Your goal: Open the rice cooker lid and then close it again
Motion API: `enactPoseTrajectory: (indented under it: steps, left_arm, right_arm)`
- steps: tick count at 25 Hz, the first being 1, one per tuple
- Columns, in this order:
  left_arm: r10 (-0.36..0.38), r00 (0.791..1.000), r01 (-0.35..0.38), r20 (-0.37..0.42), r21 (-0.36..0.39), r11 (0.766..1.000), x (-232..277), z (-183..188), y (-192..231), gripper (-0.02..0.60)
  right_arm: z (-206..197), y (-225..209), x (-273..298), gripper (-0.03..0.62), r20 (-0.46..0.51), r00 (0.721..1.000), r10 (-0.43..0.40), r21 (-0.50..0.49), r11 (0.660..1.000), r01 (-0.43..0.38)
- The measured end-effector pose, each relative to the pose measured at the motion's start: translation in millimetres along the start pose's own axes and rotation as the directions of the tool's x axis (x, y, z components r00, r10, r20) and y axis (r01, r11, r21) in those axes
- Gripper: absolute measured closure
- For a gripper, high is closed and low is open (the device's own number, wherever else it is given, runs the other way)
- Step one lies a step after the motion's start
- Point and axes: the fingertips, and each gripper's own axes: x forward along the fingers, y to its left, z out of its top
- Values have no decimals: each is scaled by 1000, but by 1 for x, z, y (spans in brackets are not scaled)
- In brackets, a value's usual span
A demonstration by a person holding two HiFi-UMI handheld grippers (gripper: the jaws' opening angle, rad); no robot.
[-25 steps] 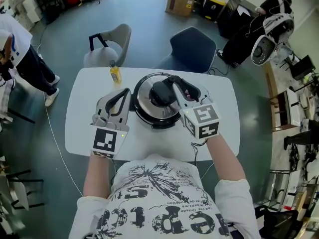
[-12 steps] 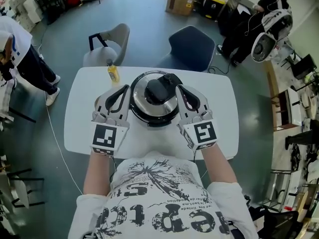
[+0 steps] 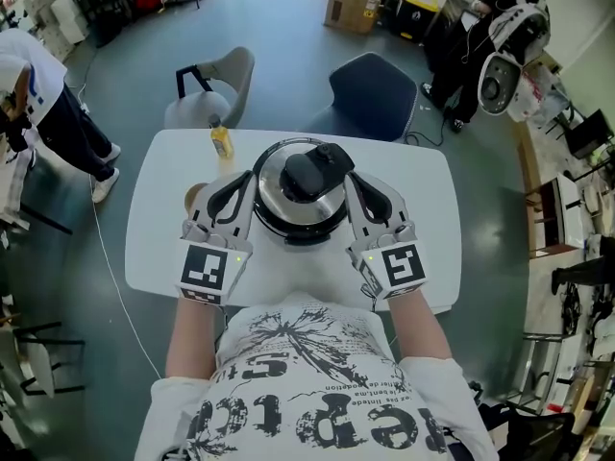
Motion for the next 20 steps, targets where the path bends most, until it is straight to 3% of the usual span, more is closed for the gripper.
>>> enactPoseTrajectory:
  steps: [9,20]
  left_arm:
    - [0,1000,0,-9,-14,1000,-8,-6,-5,569]
    - [-4,999,2,-35,-37,999,-7,-17,-6,569]
  right_arm:
    - [-6,0,-11,583,-6,1000,9,78,997,-8]
    - [-17,-5,-9,583,-30,1000,-8,50,999,9]
